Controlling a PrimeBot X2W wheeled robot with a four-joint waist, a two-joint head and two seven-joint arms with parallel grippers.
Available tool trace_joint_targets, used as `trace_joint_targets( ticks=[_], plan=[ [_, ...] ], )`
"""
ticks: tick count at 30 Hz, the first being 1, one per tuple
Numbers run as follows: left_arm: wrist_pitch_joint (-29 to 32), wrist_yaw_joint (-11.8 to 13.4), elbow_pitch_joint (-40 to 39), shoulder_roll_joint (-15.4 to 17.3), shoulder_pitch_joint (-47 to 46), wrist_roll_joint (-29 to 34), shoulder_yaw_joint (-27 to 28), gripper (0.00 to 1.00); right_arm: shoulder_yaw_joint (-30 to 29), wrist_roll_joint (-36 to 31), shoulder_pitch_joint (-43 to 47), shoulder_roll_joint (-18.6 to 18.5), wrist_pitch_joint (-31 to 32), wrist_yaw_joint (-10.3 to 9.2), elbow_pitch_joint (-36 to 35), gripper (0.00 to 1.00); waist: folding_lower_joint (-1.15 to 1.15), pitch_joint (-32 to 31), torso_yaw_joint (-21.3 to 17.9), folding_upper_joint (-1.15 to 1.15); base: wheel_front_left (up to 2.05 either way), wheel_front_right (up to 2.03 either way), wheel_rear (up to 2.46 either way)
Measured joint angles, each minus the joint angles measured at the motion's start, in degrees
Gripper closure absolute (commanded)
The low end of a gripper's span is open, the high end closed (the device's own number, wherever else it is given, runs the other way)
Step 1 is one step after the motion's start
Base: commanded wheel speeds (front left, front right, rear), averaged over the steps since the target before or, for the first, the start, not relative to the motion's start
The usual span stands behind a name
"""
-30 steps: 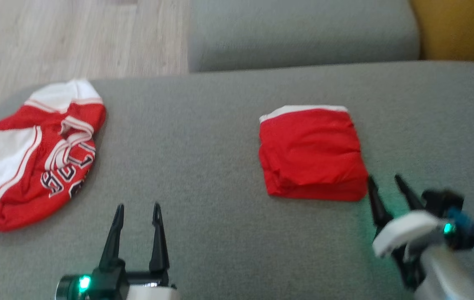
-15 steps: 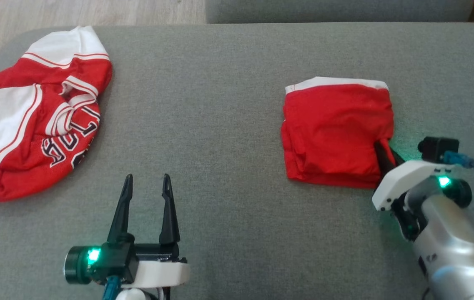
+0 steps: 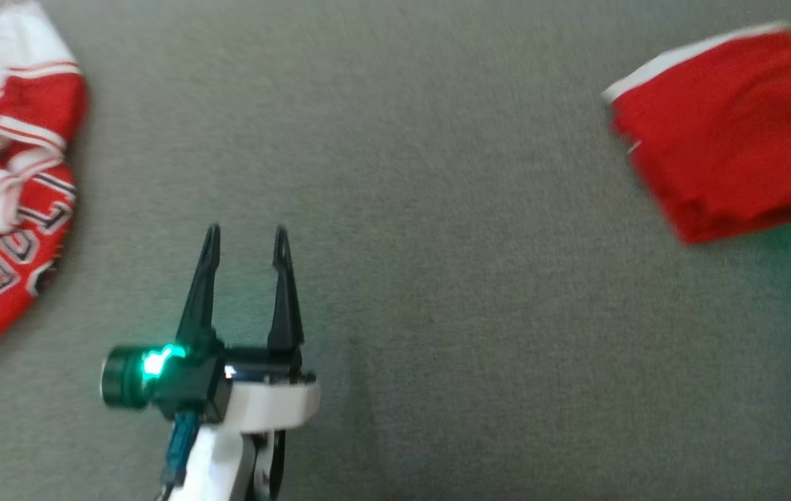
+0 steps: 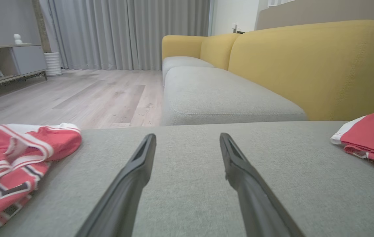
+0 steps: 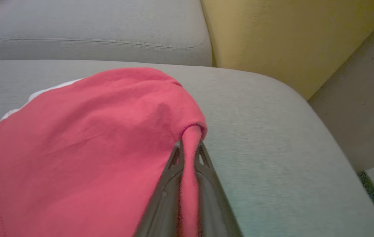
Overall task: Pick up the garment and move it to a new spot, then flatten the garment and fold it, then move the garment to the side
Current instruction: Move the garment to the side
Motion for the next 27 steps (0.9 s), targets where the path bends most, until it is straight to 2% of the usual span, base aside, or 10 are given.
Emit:
trace_joint_targets(
  ticks=[6,10,11,12,17,20,23,27],
  plan=[
    [0.0,-1.4,0.0,0.0,-5.7,1.3,-0.2,0.0,-2.3,-0.2,-3.9,-6.9,0.5,0.0,-0.1,1.0,0.01,5.9,-2.7,0.0,0.0,0.0,0.0],
    [0.0,-1.6,0.0,-0.1,-8.3,1.4,-0.2,0.0,-5.3,-2.3,-6.4,-8.9,-0.1,0.0,1.5,1.0,0.0,9.3,-4.2,0.0,0.0,0.0,0.0],
    [0.0,-1.9,0.1,-0.1,-9.3,1.4,-0.2,0.0,-7.4,-4.5,-8.0,-9.1,-1.2,0.0,2.7,0.71,0.0,10.8,-4.9,0.0,0.0,0.0,0.0],
    [0.0,-1.9,0.2,-0.1,-9.6,1.4,-0.2,0.0,-8.5,-5.8,-8.8,-9.1,-1.9,0.0,3.3,0.0,0.0,11.4,-5.2,0.0,0.0,0.0,0.0],
    [0.0,-2.4,1.2,-0.1,-10.6,1.4,-0.3,0.0,-12.9,-12.5,-11.0,-8.2,-4.6,0.0,6.0,0.0,0.0,12.3,-6.1,0.0,0.0,0.0,0.0],
    [0.0,-2.4,1.7,-0.1,-10.6,1.3,-0.1,0.0,-15.1,-16.1,-10.9,-6.0,-6.8,0.0,6.4,0.0,-0.01,10.9,-5.8,0.0,0.0,0.0,0.0],
    [0.0,-2.4,2.4,-0.1,-10.1,0.7,0.2,0.0,-16.3,-17.6,-10.3,-1.9,-8.5,0.0,5.6,0.0,-0.01,8.7,-5.5,0.0,0.0,0.0,0.0],
    [0.0,-2.3,3.7,-0.1,-7.3,-0.7,0.8,0.0,-14.2,-17.8,-4.8,5.8,-10.2,0.0,1.8,0.0,-0.02,5.0,-5.0,0.0,0.0,0.0,0.0]
  ],
)
